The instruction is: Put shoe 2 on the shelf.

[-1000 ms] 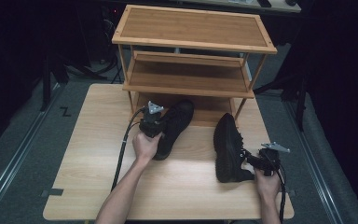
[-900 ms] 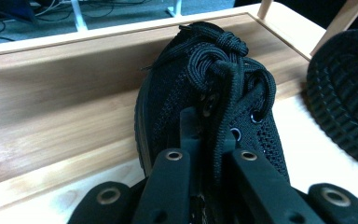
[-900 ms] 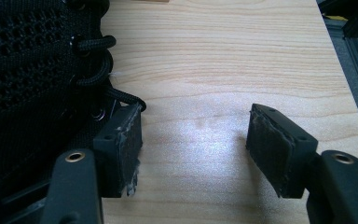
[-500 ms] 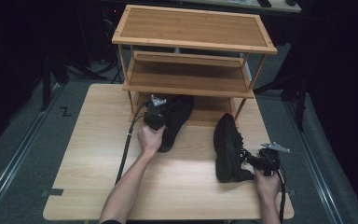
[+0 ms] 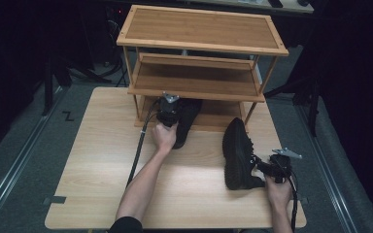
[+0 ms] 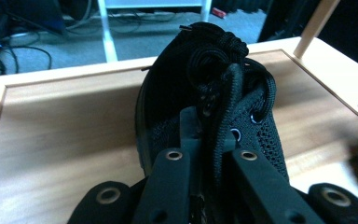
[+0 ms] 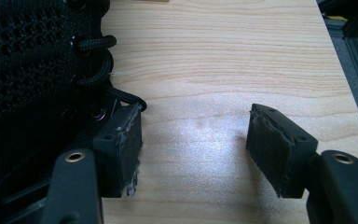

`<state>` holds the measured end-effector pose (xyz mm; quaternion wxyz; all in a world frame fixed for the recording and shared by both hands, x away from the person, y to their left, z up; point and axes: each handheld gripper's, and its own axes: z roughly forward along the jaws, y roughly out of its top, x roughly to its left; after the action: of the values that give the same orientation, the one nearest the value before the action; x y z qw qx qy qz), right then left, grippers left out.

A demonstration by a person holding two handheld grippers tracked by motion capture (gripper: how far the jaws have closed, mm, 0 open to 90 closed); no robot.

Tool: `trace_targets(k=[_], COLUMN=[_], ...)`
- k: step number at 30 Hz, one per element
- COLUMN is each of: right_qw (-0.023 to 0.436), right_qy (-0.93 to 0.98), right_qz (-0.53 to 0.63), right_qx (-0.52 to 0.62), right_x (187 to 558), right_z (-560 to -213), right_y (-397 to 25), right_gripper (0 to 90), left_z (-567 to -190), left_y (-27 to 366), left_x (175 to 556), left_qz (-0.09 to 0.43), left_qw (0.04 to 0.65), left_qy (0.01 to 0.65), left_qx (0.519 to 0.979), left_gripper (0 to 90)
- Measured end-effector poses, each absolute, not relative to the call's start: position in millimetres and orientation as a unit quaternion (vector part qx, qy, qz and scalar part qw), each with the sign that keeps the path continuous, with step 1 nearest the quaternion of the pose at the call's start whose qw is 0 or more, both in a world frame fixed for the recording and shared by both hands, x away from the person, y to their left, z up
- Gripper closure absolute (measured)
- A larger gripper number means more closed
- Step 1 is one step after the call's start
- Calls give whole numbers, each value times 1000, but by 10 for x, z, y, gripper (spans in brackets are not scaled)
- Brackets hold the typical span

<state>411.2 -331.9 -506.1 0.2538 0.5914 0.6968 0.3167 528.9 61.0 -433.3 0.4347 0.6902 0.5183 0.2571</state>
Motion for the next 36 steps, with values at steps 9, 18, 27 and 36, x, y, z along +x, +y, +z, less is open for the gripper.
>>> trace_targets(k=[9, 18, 27, 36], right_qw=[252, 256, 256, 255], right_qy=[696, 697, 696, 696], right_qz=[318, 313, 314, 316], right_qx=[592, 592, 592, 593], right_x=[4109, 4108, 4107, 4108], right_z=[-5060, -5060, -5061, -5061], right_y=[-3320, -3306, -3306, -3309], right_gripper=[359, 360, 360, 361], left_z=[-4366, -4403, -4374, -4297], left_y=[535, 472, 517, 591], left_x=[5430, 5510, 5484, 5337], left_qz=[285, 312, 339, 314], left_qw=[439, 405, 381, 385], left_qy=[544, 539, 519, 502], left_qx=[656, 669, 686, 708], left_gripper=[884, 854, 688, 821])
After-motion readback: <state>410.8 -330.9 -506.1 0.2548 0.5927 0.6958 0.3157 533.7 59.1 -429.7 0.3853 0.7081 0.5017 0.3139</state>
